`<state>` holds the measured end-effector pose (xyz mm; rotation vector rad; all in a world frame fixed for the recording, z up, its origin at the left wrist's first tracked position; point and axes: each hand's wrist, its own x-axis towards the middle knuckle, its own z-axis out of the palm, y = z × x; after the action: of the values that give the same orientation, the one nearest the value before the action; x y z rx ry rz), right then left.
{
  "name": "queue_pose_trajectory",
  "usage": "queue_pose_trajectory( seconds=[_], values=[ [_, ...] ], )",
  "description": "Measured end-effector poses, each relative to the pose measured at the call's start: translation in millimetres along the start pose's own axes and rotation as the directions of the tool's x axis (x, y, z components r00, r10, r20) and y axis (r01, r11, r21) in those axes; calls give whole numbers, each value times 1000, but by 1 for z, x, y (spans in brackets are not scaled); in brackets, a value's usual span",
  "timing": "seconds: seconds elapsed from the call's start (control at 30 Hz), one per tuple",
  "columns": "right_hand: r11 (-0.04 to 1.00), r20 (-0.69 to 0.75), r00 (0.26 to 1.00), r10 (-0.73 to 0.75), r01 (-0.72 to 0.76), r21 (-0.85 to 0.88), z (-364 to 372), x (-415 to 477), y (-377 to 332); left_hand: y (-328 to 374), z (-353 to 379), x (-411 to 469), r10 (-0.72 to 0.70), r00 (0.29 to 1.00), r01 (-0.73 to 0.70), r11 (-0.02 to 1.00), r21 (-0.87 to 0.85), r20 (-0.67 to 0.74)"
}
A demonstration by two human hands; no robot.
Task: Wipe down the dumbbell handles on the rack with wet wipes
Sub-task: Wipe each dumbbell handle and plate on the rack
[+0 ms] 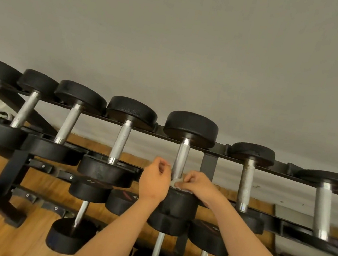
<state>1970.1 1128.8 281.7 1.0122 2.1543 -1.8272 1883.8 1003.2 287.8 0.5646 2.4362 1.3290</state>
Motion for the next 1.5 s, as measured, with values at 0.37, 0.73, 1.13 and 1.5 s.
queue_pose_trajectory(
  seconds=[0.37,0.73,1.13,1.5],
  values=[
    [992,38,994,99,-95,-86,7,11,-11,1,0,-1,-22,999,21,999,-38,-26],
    [989,-127,984,122,-110,102,12,10,-12,0,2,0,-24,999,22,998,-55,-23],
    [955,-231,963,141,-70,290,12,11,-6,-2,3,1,-22,999,19,999,-48,-46],
    [821,-345,900,268,-26,571,17,22,-11,-3,3,2,-40,998,38,998,-46,-38]
  ],
)
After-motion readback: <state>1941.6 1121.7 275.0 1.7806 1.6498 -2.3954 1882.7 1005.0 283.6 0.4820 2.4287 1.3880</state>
